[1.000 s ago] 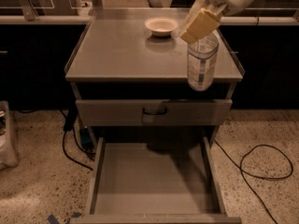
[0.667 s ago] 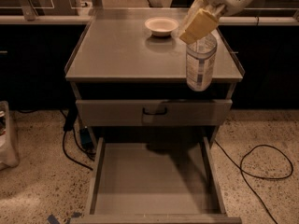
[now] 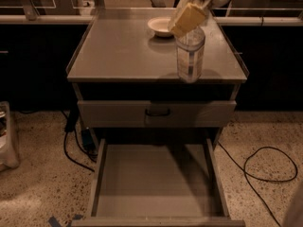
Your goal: Pick blue plastic bottle from middle drawer and place on counter
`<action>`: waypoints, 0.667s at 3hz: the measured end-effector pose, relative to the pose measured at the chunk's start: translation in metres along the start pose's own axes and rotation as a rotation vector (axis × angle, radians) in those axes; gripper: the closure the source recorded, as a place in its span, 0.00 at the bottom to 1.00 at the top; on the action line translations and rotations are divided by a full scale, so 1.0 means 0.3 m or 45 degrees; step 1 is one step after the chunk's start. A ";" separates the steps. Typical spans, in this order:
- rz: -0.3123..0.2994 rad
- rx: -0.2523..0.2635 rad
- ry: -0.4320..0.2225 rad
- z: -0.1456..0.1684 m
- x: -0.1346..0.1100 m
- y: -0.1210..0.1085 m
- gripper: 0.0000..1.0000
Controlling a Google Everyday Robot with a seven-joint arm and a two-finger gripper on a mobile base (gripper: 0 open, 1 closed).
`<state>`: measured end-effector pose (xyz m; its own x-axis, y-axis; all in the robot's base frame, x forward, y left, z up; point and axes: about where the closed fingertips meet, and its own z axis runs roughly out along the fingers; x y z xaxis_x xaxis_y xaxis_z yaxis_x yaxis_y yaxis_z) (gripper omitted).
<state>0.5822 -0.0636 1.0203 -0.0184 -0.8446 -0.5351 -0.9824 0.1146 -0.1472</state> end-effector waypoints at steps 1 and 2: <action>-0.069 -0.054 -0.030 0.081 -0.075 -0.092 1.00; -0.104 -0.058 -0.091 0.164 -0.155 -0.203 1.00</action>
Offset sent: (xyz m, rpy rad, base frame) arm 0.1023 0.0539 0.0067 0.0043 0.1078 0.2148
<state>0.6521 -0.0055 1.0132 0.0739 -0.8106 -0.5810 -0.9876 0.0214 -0.1555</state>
